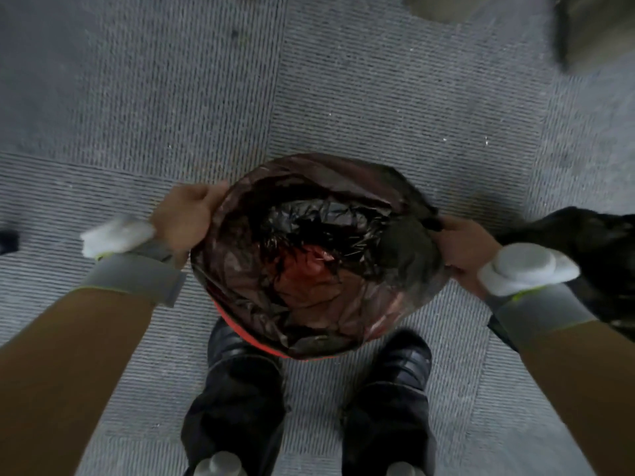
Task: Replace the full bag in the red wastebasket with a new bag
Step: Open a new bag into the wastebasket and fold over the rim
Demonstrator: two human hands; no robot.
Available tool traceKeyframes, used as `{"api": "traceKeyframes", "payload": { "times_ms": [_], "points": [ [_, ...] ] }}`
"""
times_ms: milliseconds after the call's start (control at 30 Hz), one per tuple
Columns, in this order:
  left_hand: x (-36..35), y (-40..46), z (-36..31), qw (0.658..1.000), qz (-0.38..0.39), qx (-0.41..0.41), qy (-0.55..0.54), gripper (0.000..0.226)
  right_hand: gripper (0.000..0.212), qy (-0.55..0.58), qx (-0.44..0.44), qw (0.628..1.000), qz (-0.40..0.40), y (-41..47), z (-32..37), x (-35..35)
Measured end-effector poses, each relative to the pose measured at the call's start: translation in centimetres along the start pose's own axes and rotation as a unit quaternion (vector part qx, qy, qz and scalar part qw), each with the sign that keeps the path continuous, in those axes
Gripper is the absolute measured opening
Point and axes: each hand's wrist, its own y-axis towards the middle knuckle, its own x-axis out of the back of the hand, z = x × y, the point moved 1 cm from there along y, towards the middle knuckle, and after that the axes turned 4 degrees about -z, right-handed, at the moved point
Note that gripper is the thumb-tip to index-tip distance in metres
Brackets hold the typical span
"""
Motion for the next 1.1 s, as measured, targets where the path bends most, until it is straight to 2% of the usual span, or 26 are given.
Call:
{"api": "traceKeyframes", "payload": {
  "times_ms": [33, 133, 200, 267, 300, 333, 400, 433, 467, 500, 567, 633, 767, 933, 1033, 1100],
  "points": [
    [-0.1, 0.1, 0.4, 1.0, -0.018, -0.005, 0.023, 0.043, 0.014, 0.0, -0.009, 1.0, 0.007, -0.1, -0.3, 0.0],
    [0.0, 0.1, 1.4, 0.998, -0.041, 0.036, 0.036, 0.037, 0.018, 0.026, -0.02, 0.999, 0.011, -0.7, -0.7, 0.2],
    [0.6, -0.5, 1.7, 0.995, -0.07, 0.06, 0.038, 0.056, 0.018, 0.033, 0.0, 0.999, 0.01, -2.2, 0.1, 0.3],
    [1.3, -2.9, 1.1, 0.992, -0.086, 0.089, -0.039, 0.078, 0.014, 0.109, -0.021, 0.994, 0.022, -4.0, 1.3, 0.9],
    [1.7, -4.5, 0.9, 0.988, -0.082, 0.099, -0.087, 0.078, 0.015, 0.137, -0.032, 0.99, 0.023, -4.6, 1.6, 1.2],
    [1.8, -6.4, 0.6, 0.987, -0.06, 0.101, -0.114, 0.074, 0.033, 0.138, -0.043, 0.989, 0.028, -5.3, 2.1, 1.4],
    [1.5, -9.8, 0.7, 0.989, 0.015, 0.105, -0.1, 0.064, 0.088, 0.046, -0.047, 0.998, 0.018, -7.0, 2.6, 1.3],
    [1.3, -11.2, 0.8, 0.989, 0.042, 0.109, -0.092, 0.055, 0.102, -0.004, -0.044, 0.999, 0.011, -7.8, 2.7, 0.9],
    [1.1, -11.9, 1.3, 0.988, 0.054, 0.118, -0.088, 0.041, 0.101, -0.035, -0.048, 0.998, 0.009, -8.3, 2.4, 0.3],
    [0.8, -12.5, 1.6, 0.986, 0.059, 0.13, -0.089, 0.029, 0.09, -0.049, -0.057, 0.997, 0.009, -9.0, 2.0, -0.3],
    [0.8, -12.6, 2.4, 0.979, 0.061, 0.17, -0.097, 0.022, 0.068, -0.031, -0.085, 0.996, 0.012, -9.5, 0.9, -1.1],
    [1.0, -12.5, 3.2, 0.974, 0.047, 0.186, -0.125, 0.02, 0.054, 0.006, -0.091, 0.996, 0.003, -9.5, -0.2, -1.0],
    [0.6, -12.3, 5.7, 0.971, 0.03, 0.187, -0.146, 0.018, 0.05, -0.014, -0.057, 0.998, -0.008, -9.1, -3.2, -0.3],
    [-1.5, -9.7, 9.1, 0.979, 0.059, 0.181, -0.069, 0.018, 0.021, -0.073, -0.048, 0.996, 0.011, -6.4, -5.7, -1.6],
    [-3.1, -6.7, 10.6, 0.982, 0.098, 0.159, -0.02, 0.023, 0.018, -0.109, -0.025, 0.994, 0.011, -3.9, -6.2, -3.5],
    [-3.8, -4.8, 11.4, 0.983, 0.095, 0.153, 0.027, 0.02, 0.022, -0.121, -0.013, 0.992, 0.018, -2.7, -6.4, -4.5]
  ]
}}
